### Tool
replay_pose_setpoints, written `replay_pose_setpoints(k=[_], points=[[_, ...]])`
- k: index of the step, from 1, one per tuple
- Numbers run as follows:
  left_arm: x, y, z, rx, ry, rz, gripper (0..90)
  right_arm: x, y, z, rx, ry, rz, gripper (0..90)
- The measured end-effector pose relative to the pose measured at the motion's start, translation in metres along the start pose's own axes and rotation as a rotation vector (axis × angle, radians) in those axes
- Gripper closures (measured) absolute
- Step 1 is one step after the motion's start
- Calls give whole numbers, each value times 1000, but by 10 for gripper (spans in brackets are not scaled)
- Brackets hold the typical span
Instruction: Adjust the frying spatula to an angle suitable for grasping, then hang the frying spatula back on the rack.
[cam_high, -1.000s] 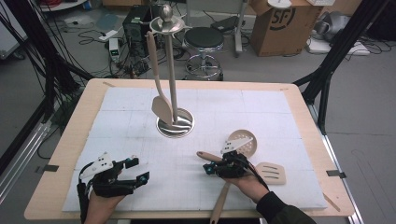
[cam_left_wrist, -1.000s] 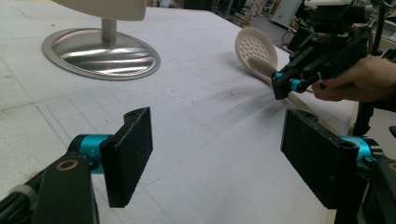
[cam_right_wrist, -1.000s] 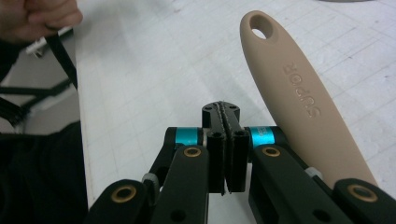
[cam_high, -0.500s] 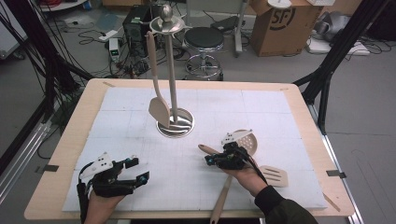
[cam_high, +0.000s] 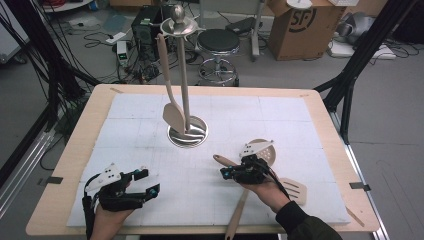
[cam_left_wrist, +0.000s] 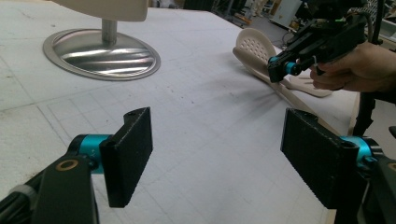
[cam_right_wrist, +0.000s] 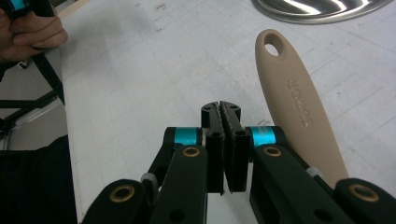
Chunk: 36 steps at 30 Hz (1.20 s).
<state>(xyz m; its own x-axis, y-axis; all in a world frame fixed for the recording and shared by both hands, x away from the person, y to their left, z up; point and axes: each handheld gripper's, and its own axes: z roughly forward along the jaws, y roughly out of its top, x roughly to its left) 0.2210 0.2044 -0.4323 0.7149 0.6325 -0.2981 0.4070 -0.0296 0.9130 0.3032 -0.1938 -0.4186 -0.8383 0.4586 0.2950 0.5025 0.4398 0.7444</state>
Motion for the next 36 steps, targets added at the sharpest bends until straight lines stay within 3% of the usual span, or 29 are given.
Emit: replay_pose_setpoints(k=[7, 14, 16, 26, 36], points=[[0, 0, 0, 0, 1, 1, 257, -1, -2, -12, -24, 8, -24, 865], [0, 0, 1, 4, 2, 4, 257, -5, -2, -26, -55, -25, -32, 719], [0, 0, 1, 5, 1, 2, 257, -5, -1, -28, -63, -44, -42, 634], [0, 0, 0, 3, 4, 2, 257, -8, 7, -30, -31, -83, -94, 515], [0, 0, 0, 2, 3, 2, 257, -25, 8, -16, 58, -76, -72, 482]])
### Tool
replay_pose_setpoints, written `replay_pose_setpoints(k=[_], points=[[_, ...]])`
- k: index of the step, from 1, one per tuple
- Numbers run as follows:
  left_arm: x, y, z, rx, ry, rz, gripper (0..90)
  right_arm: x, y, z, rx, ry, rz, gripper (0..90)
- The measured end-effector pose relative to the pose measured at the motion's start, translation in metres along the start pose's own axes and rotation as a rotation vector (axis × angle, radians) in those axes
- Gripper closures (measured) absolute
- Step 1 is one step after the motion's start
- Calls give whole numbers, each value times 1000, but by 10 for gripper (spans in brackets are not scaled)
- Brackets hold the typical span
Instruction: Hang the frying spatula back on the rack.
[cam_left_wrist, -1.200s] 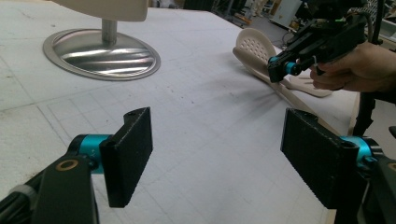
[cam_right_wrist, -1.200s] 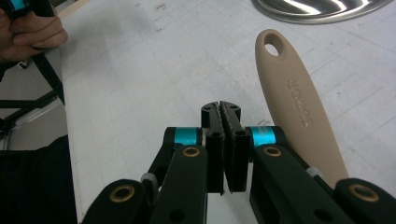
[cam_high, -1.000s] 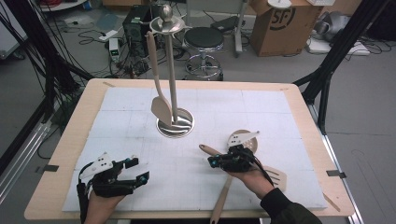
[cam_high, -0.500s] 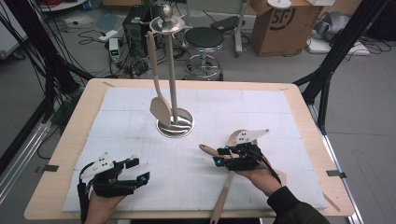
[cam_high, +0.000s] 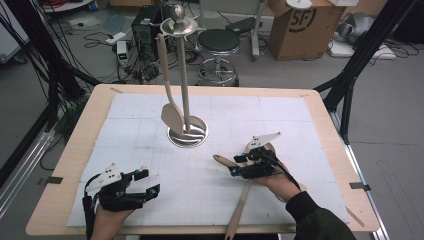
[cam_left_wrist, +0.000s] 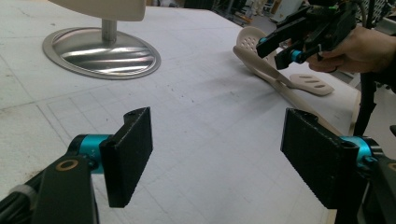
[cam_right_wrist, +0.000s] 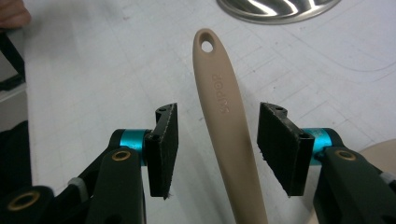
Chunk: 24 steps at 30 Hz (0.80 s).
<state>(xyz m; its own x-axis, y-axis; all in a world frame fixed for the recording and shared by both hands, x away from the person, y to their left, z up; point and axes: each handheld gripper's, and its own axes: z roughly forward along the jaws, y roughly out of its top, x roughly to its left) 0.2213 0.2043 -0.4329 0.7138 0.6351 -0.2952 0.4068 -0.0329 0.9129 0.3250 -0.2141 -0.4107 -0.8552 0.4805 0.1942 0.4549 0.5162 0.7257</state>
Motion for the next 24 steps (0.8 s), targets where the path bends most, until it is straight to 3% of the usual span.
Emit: replay_pose_setpoints(k=[6, 24], points=[[0, 0, 0, 1, 0, -1, 257, 3, 4, 10, 50, -5, -43, 482], [0, 0, -1, -3, -2, -4, 257, 3, 2, 15, 121, -43, -78, 557]])
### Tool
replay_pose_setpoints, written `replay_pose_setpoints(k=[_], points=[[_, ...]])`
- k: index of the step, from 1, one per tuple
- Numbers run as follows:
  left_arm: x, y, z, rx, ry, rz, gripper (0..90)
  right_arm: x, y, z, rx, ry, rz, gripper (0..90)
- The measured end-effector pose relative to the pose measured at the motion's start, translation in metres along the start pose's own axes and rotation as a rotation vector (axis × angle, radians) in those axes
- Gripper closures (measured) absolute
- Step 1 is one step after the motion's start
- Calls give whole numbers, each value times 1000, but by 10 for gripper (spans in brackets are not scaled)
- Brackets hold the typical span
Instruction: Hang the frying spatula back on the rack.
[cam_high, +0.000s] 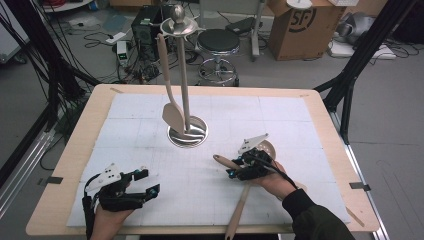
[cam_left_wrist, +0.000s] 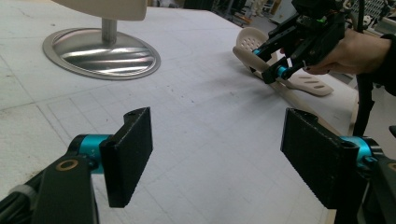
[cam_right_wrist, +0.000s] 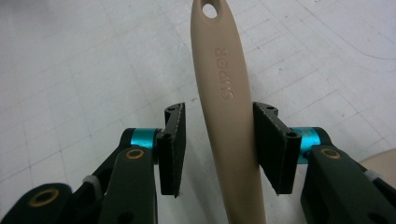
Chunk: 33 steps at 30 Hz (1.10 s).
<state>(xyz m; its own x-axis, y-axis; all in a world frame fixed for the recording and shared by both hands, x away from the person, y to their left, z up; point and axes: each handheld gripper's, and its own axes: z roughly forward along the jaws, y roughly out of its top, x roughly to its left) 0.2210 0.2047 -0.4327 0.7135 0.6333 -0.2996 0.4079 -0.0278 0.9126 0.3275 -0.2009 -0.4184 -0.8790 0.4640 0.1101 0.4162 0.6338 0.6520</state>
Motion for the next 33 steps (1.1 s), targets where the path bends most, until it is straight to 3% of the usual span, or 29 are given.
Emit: replay_pose_setpoints(k=[9, 16, 20, 27, 33], points=[[0, 0, 0, 3, 0, 4, 257, -2, -6, -2, 27, -12, -2, 597], [0, 0, 0, 3, 1, 5, 257, 0, -6, 3, 62, -30, -34, 628], [0, 0, 0, 2, -2, 2, 257, -1, -6, 2, 63, -36, -38, 681], [0, 0, 0, 1, -2, 2, 257, 2, -6, 2, 68, -80, -101, 705], [0, 0, 1, 5, 2, 4, 257, 4, -5, -3, 46, -76, -101, 711]])
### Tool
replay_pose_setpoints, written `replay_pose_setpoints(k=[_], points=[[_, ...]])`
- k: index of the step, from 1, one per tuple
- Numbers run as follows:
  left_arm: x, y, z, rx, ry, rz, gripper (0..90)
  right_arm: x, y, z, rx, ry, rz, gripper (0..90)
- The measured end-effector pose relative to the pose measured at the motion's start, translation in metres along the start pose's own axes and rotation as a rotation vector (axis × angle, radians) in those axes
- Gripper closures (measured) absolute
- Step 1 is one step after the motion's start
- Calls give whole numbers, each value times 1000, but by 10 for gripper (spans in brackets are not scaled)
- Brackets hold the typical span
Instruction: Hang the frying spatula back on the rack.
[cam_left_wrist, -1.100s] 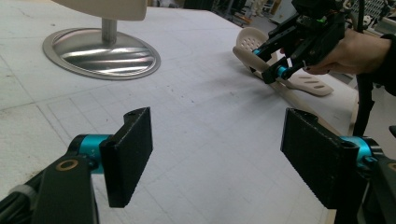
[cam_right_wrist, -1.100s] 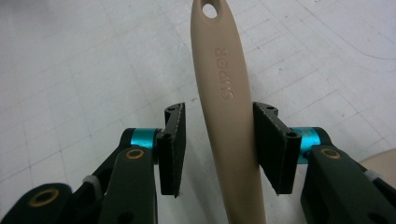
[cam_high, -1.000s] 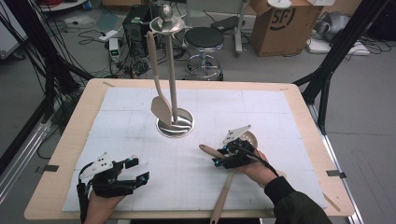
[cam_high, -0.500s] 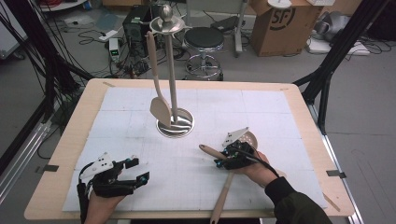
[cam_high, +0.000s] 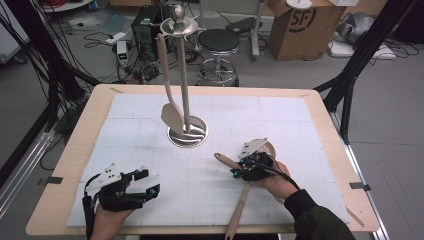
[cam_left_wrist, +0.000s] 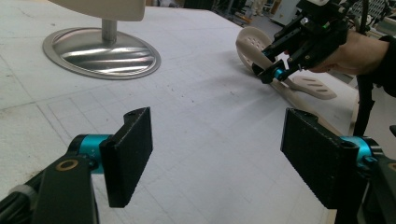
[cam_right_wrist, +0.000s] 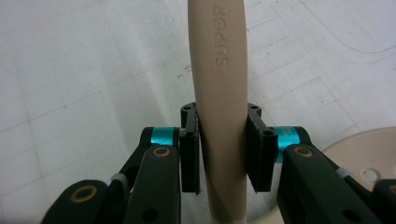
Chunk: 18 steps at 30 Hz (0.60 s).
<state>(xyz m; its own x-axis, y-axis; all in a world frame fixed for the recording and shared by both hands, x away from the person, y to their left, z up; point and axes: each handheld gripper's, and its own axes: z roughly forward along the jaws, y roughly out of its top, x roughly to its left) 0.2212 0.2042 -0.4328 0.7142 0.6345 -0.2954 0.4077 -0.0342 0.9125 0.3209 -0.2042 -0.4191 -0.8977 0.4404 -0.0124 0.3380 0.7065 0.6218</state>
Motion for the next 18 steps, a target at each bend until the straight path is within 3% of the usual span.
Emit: replay_pose_setpoints(k=[7, 18], points=[[0, 0, 0, 1, 1, 1, 257, 1, 1, -3, -15, 8, 4, 712], [0, 0, 1, 4, 1, 0, 257, -9, 2, -29, -126, -3, 72, 713]])
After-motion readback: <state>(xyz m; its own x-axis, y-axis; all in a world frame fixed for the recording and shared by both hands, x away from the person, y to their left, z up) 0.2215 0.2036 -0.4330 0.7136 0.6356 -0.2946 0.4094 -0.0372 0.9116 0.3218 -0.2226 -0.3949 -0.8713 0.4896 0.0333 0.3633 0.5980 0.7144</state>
